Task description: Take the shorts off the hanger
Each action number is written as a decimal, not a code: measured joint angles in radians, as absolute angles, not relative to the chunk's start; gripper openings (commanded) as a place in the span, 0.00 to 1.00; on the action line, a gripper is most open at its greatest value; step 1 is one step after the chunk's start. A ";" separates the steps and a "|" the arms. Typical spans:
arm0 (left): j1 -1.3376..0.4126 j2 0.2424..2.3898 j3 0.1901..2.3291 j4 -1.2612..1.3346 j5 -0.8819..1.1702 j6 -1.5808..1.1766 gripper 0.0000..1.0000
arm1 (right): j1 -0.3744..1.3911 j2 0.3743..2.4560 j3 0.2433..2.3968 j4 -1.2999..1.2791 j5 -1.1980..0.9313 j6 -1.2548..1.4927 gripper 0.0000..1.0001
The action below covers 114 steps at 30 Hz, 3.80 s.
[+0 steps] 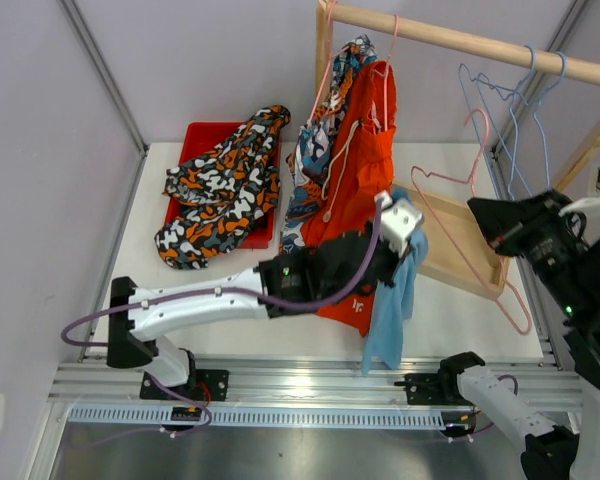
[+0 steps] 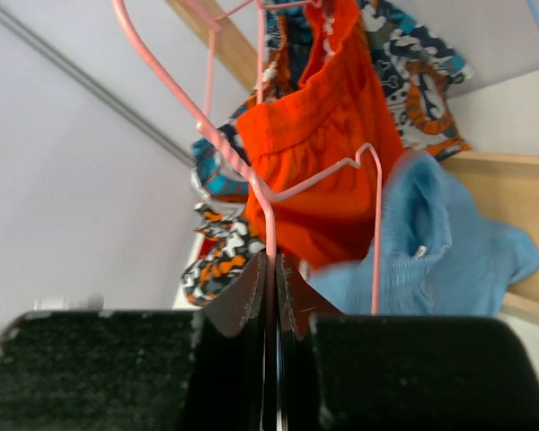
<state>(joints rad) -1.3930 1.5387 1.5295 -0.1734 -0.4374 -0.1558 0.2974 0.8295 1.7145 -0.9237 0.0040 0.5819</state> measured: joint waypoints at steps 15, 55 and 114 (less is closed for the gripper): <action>-1.621 1.383 1.366 -0.499 -0.458 -0.189 0.00 | 0.297 0.995 1.972 -0.950 0.099 0.507 0.00; -1.026 1.110 1.930 -0.937 -0.785 0.093 0.00 | 0.047 1.028 1.399 -0.313 -0.089 0.498 0.00; -0.336 0.721 0.866 -0.692 -0.207 -0.218 0.99 | 0.285 1.510 2.012 -0.485 -0.283 0.440 0.83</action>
